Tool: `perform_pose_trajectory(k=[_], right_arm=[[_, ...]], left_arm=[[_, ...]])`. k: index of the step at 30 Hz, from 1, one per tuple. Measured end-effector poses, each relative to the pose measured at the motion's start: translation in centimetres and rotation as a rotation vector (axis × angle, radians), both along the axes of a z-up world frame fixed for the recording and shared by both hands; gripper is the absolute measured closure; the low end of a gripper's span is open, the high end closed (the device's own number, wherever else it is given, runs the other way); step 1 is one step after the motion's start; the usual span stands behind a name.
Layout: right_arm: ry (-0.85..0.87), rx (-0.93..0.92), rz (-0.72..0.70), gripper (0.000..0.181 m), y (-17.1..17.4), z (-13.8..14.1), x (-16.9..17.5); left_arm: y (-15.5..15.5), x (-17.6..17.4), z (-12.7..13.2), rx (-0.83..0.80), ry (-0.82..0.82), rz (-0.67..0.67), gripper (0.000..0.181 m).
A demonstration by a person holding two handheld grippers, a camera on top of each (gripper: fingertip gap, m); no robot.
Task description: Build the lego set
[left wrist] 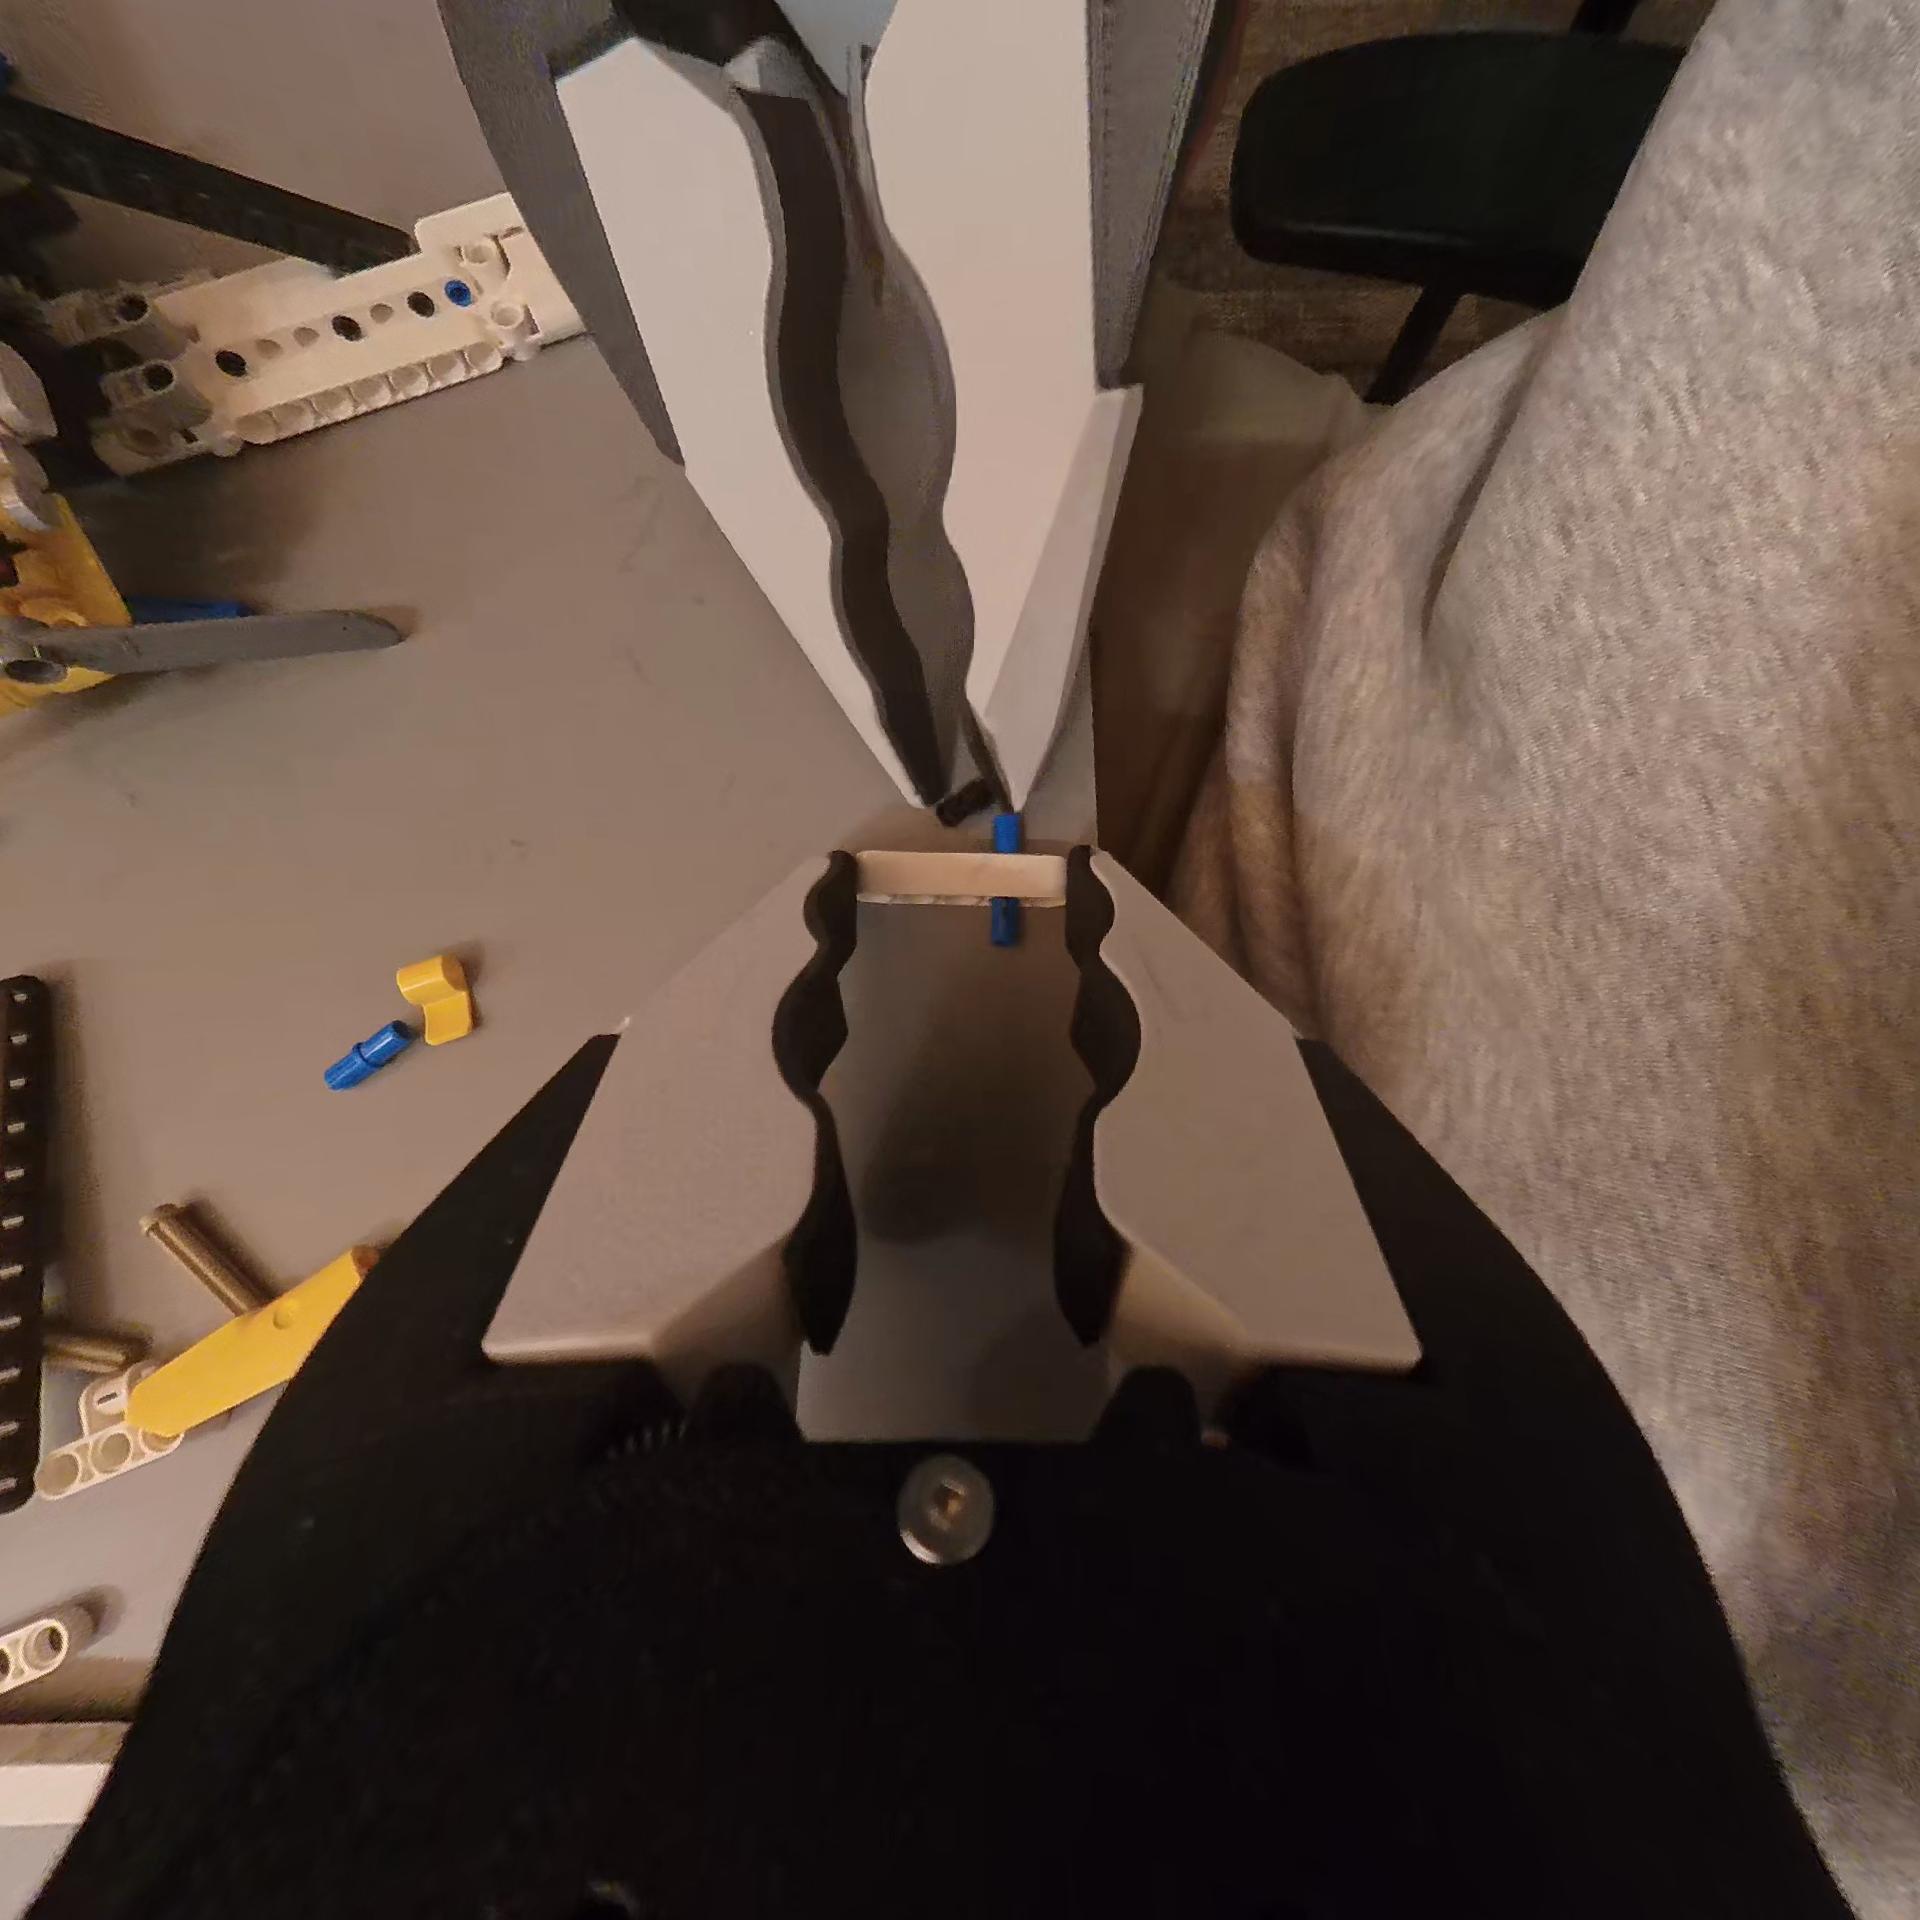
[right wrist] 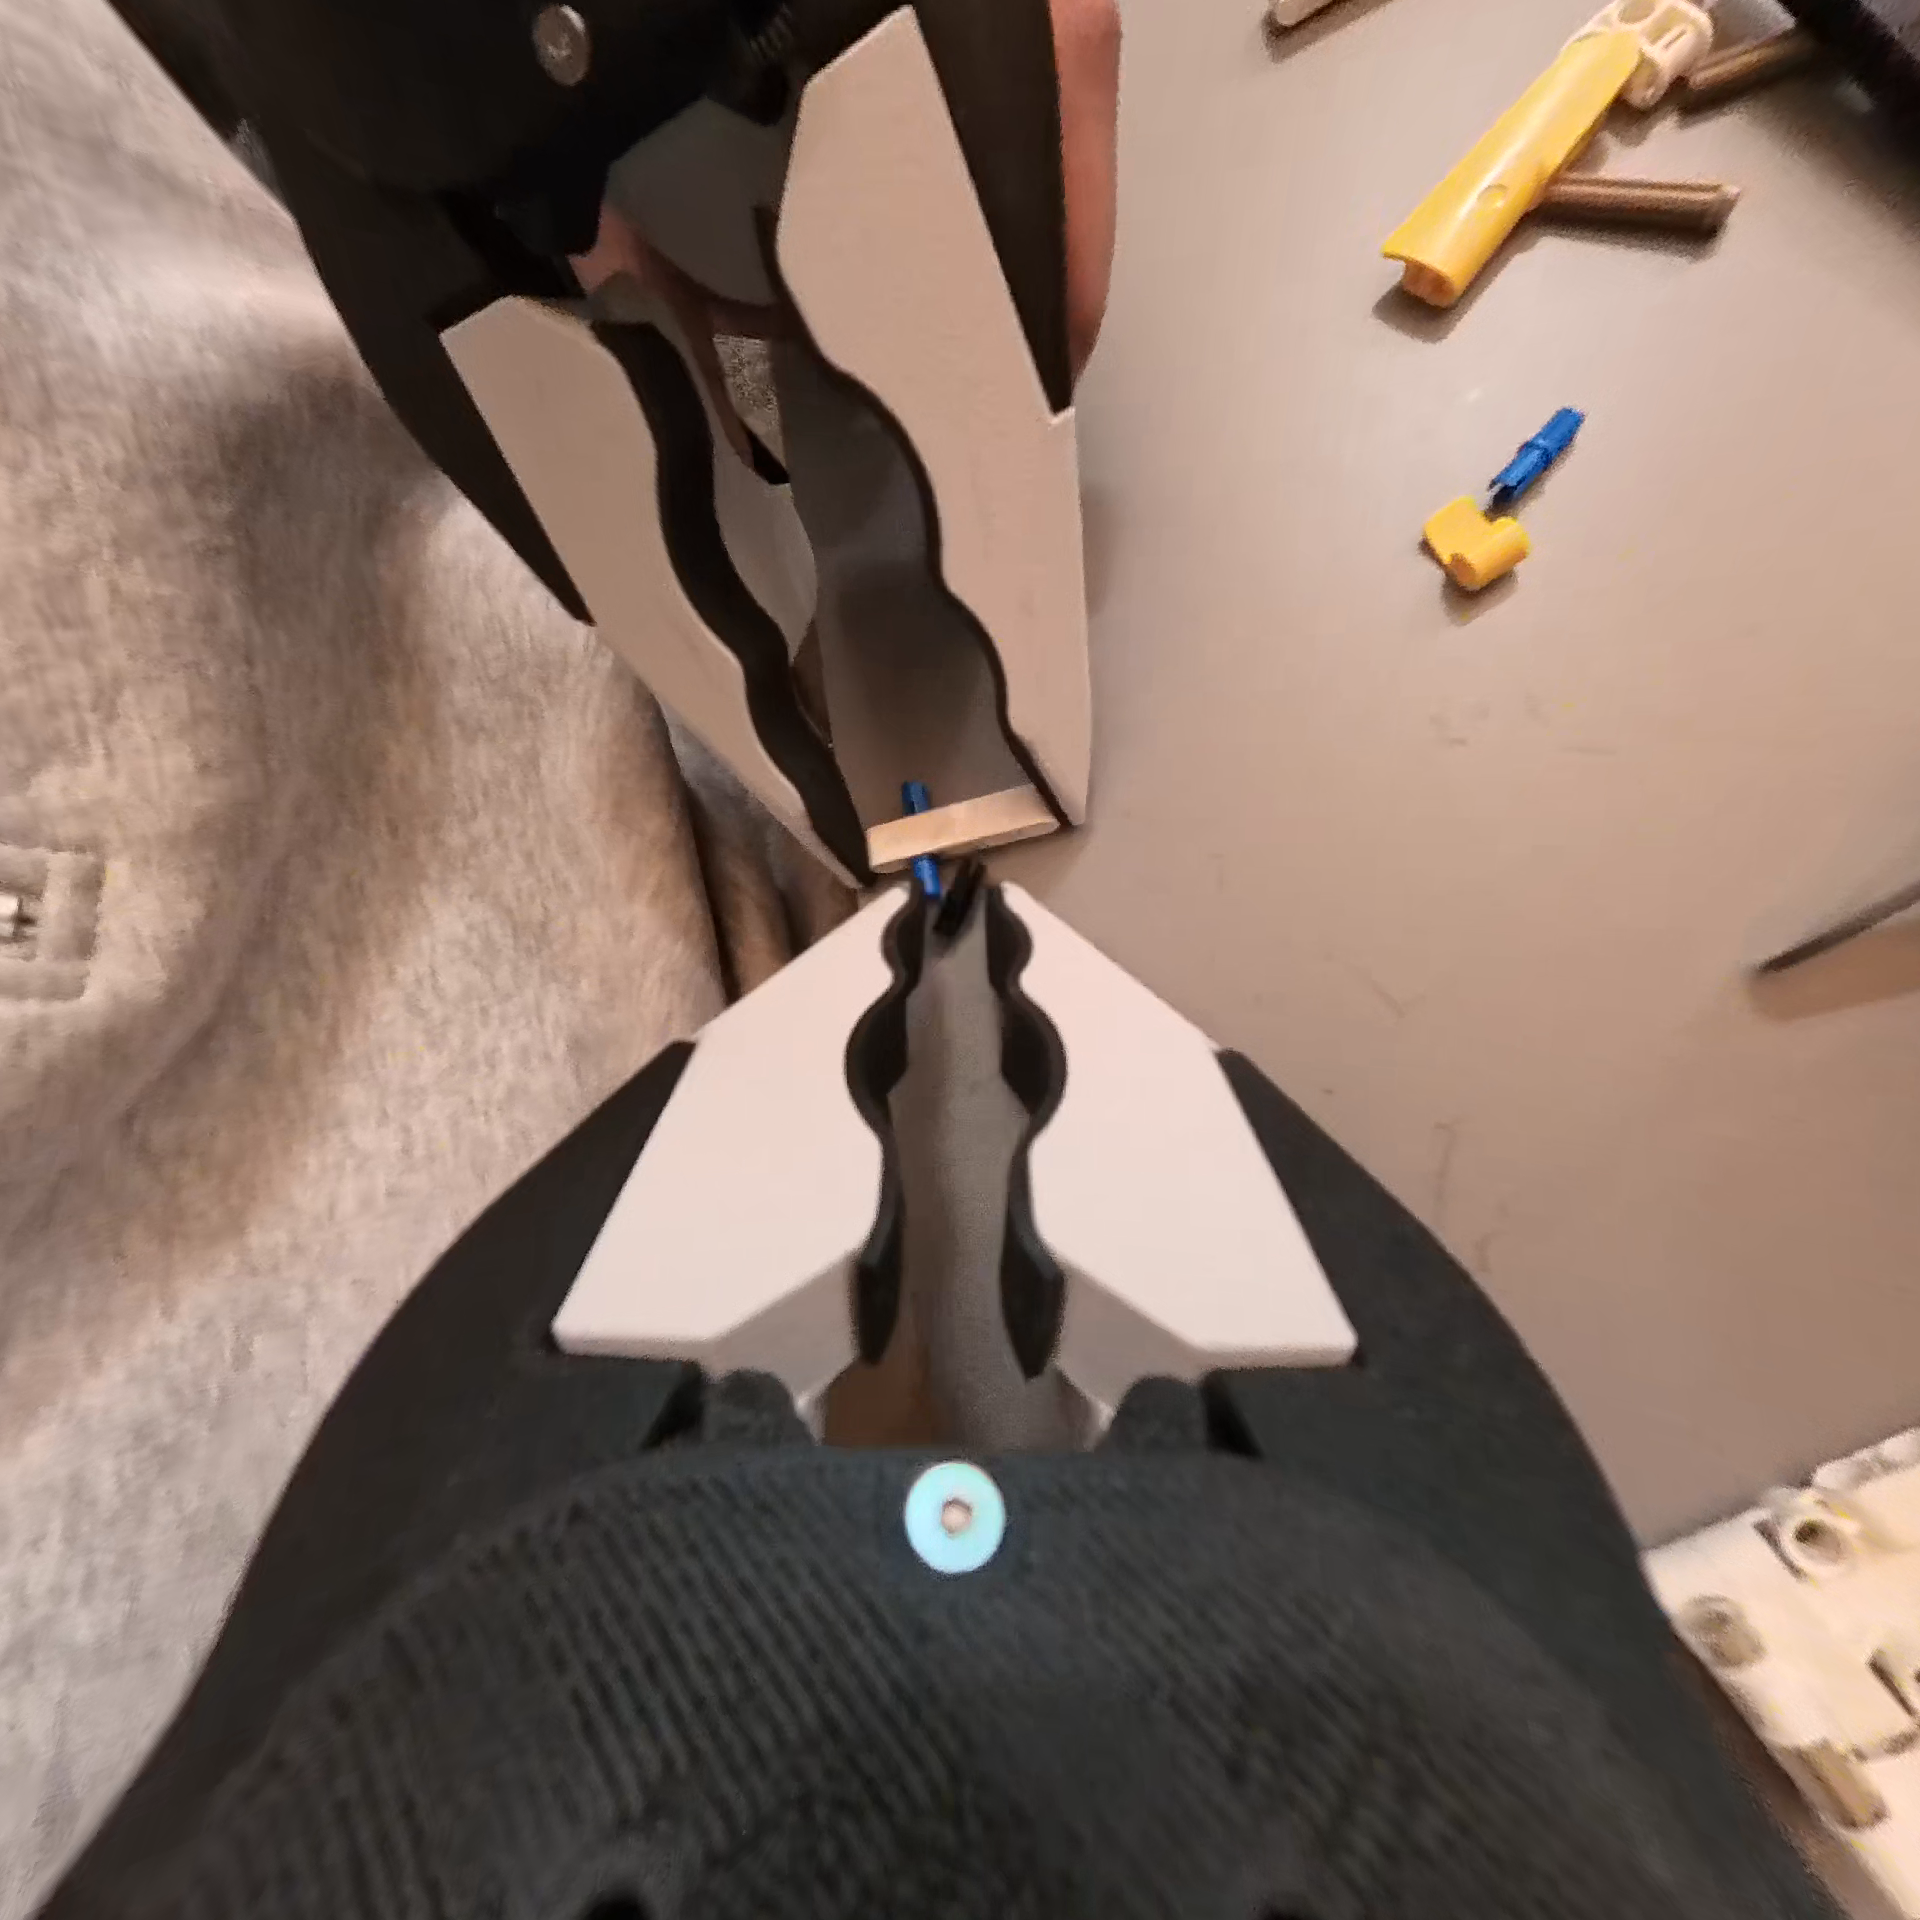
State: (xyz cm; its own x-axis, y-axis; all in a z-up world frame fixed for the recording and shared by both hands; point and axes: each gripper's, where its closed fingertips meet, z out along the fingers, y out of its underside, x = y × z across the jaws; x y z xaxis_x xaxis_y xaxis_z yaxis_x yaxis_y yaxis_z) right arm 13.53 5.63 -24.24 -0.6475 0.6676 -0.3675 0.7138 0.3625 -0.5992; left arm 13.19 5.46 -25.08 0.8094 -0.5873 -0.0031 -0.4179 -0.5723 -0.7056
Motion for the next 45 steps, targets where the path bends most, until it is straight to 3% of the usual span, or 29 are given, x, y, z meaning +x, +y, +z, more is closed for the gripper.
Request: perform_pose_trajectory(k=[6, 15, 20, 24, 31, 36, 39, 45], right_arm=[[0.086, 0.038, -0.037, 0.163, 1.1, 0.2, 0.0], [0.164, 0.161, -0.237, 0.167, 2.2, 0.1, 0.6], [0.150, 0.111, -0.311, 0.171, 1.4, -0.1, 0.6], [0.217, 0.195, -0.342, 0.180, 2.1, -0.3, 0.0], [0.284, 0.296, -0.222, 0.174, 2.0, -0.3, -0.3], [0.409, 0.398, -0.023, 0.166, 2.1, 0.1, -0.2], [0.421, 0.326, 0.090, 0.164, 1.4, -0.1, -0.1], [0.366, 0.254, 0.158, 0.168, 0.7, -0.2, -0.1]], left_arm=[[0.0, 0.0, 0.0, -0.011, -0.019, 0.000, 0.139], [0.0, 0.0, 0.1, -0.013, -0.024, 0.000, 0.138], [0.0, 0.0, 0.1, -0.017, -0.030, 0.000, 0.138], [0.0, 0.0, 0.0, -0.014, -0.024, 0.000, 0.138], [0.0, 0.0, 0.1, -0.019, -0.033, 0.000, 0.138], [0.0, 0.0, 0.1, -0.019, -0.034, 0.000, 0.139], [0.0, 0.0, 0.1, -0.028, -0.051, 0.000, 0.139], [0.0, 0.0, 0.1, -0.024, -0.043, 0.000, 0.138]])
